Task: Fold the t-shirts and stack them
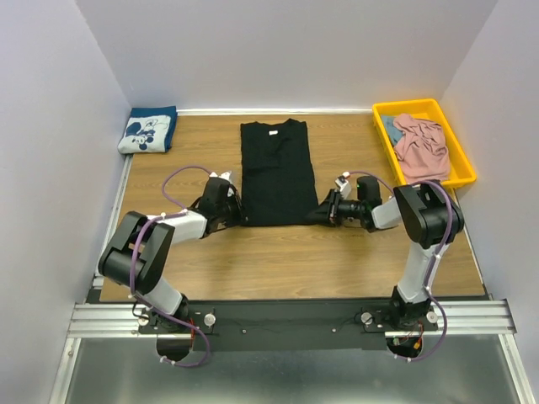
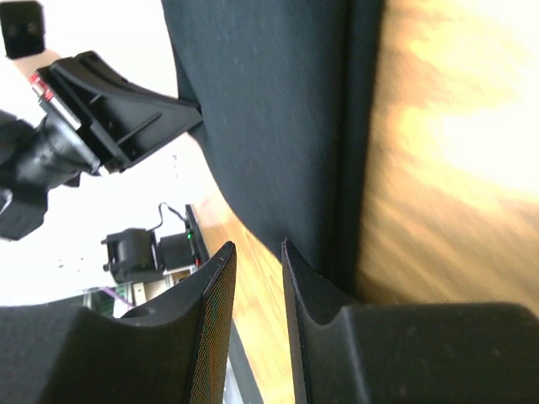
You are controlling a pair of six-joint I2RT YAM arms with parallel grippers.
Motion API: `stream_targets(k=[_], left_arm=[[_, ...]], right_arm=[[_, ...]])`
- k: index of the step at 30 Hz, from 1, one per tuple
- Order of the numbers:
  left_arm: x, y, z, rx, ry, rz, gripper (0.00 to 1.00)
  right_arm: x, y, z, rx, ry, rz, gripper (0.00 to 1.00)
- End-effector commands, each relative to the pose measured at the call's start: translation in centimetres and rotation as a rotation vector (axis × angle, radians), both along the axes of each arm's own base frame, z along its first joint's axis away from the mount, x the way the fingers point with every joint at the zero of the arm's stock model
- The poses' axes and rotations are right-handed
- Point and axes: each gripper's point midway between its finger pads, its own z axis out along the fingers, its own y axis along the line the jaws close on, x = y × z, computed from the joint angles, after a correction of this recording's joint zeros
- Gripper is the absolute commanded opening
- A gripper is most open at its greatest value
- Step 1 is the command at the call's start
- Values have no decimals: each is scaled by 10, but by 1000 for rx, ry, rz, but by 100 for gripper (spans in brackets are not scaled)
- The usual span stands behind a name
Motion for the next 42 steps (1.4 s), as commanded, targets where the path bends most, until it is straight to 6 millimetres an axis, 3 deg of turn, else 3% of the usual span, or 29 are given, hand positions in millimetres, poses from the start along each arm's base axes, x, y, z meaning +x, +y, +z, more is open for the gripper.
stream_targets(k=[1, 5, 6, 9, 10, 11, 12, 14, 16, 17, 18, 19, 21, 22, 24, 26, 28, 32, 35, 38, 39, 42], left_arm=[[-25, 19, -18, 22, 87, 27, 5], [-14, 21, 8, 9, -5, 45, 6], [-4, 18, 23, -10, -59, 50, 6], [26, 13, 51, -56, -164, 71, 9], [34, 11, 56, -62, -177, 70, 9], [42, 10, 49, -54, -163, 71, 10], [61, 6, 62, -56, -203, 73, 10], [78, -1, 63, -56, -210, 61, 10], [102, -8, 59, -52, -210, 46, 10], [109, -8, 55, -49, -205, 47, 10], [123, -10, 50, -47, -199, 47, 10], [130, -6, 46, -41, -188, 58, 10], [142, 1, 28, -32, -154, 72, 10], [154, 6, 31, -38, -163, 87, 9], [166, 12, 18, -32, -137, 108, 9], [169, 20, -2, -22, -81, 118, 9], [175, 25, -7, -25, -67, 129, 7], [176, 34, -15, -39, -37, 148, 5], [179, 43, -7, -45, -48, 162, 5], [178, 46, 6, -46, -67, 165, 7], [175, 46, 20, -52, -92, 163, 9], [164, 49, 46, -51, -138, 160, 13]], right_arm=[[-19, -18, -13, -7, 38, -11, 37], [-3, -14, 29, 19, -57, -13, 41], [3, -13, 37, 24, -64, -20, 42], [40, -7, 73, 44, -160, -51, 44], [50, -6, 78, 44, -179, -65, 46], [73, -4, 86, 43, -206, -87, 46], [84, -3, 87, 40, -212, -103, 46], [112, 2, 97, 50, -251, -117, 46], [129, 6, 83, 44, -224, -135, 46], [145, 9, 93, 57, -253, -139, 46], [151, 11, 91, 64, -241, -143, 46], [158, 11, 74, 57, -209, -151, 46], [174, 14, 74, 69, -213, -157, 46], [180, 15, 58, 62, -183, -164, 46], [191, 15, 50, 64, -170, -179, 46], [196, 14, 24, 46, -123, -202, 46], [200, 9, 3, 27, -85, -234, 46], [203, -2, -16, -11, -42, -283, 46], [199, -10, -21, -80, -25, -283, 46], [195, -13, 4, -112, -71, -270, 46], [188, -14, 19, -122, -98, -258, 46], [164, -13, 35, -120, -109, -214, 47]])
